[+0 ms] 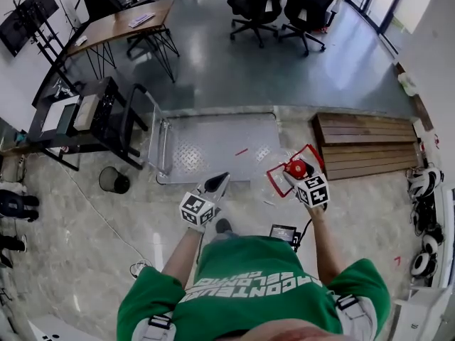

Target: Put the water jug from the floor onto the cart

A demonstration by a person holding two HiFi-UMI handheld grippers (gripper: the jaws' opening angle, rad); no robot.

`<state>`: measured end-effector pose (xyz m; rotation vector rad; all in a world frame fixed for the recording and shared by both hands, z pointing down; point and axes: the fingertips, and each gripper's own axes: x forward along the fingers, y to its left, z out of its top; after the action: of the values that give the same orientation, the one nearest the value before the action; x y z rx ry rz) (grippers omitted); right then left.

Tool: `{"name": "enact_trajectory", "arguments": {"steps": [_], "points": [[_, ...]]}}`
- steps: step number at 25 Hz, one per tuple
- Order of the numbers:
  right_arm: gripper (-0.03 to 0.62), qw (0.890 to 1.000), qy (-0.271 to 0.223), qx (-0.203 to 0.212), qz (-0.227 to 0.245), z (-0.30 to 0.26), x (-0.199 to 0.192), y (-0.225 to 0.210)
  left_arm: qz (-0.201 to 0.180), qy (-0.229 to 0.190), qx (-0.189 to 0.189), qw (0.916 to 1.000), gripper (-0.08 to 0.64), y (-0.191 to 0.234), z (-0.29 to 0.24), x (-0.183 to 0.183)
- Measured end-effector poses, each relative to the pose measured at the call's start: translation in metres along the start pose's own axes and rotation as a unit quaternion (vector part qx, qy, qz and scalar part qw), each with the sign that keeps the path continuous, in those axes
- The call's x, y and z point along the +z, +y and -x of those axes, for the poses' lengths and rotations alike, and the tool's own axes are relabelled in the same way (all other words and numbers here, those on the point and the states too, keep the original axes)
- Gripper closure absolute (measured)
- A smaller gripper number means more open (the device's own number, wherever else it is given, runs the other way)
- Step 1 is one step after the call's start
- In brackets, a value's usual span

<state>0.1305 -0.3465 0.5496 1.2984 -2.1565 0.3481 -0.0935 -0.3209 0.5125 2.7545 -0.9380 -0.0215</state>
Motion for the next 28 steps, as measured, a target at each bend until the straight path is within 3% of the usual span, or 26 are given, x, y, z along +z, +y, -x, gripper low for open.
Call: {"name": "enact_trajectory", "arguments": {"steps": [9, 28], "points": [[0.290, 1.000, -0.009, -0.006, 0.002, -0.047, 0.054, 0.002, 0.007, -0.010, 0.005, 0.9999, 0.543, 0.067, 0.011, 0.014], [0.290, 0.998, -0.019, 0.047, 0.027, -0.142, 0.113, -0.019, 0.008, 0.006, 0.031, 0.9995, 0.543, 0.129, -0.033, 0.025]]}}
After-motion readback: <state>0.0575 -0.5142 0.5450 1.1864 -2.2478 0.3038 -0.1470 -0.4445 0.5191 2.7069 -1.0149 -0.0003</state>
